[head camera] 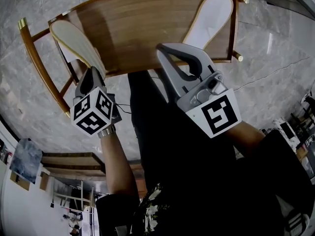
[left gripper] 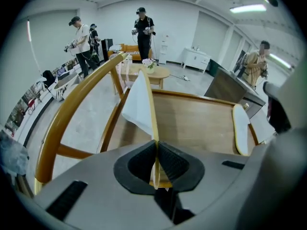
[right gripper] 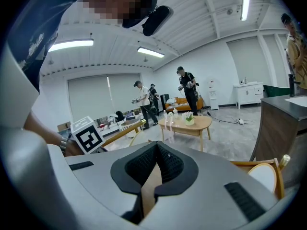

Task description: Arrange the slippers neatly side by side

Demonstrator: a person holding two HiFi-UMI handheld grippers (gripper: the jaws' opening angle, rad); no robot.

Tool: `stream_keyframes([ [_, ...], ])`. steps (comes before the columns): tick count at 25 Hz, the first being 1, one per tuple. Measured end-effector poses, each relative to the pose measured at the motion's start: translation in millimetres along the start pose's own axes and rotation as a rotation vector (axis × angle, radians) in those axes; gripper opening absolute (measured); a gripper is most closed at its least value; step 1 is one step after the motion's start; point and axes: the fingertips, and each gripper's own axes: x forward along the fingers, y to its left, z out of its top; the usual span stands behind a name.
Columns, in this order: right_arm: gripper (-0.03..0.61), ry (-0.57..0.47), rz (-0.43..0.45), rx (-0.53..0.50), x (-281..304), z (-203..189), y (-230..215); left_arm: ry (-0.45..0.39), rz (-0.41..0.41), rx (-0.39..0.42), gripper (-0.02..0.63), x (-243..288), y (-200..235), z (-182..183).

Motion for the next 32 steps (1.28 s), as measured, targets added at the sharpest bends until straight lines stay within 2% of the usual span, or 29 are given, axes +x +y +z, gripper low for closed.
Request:
stream_keyframes([
  [5,-0.002,0.005,-0.006,0.005,-0.2,-0.2,-1.8,-0.002,-0.005,0.026,0.021,3.1,-7.3,2.8],
  [11,-0.002,0.009,-0.007,0.011,0.5,-2.5,-3.8,0.001,-0.012,0.019,0.021,7.1,-10.7,4.1],
  [32,-0.002,0.030,-0.005,0.018,1.4,-10.7,-2.7,-0.012,-0.094,0.155,0.023,14.5,-49.1,0.0],
])
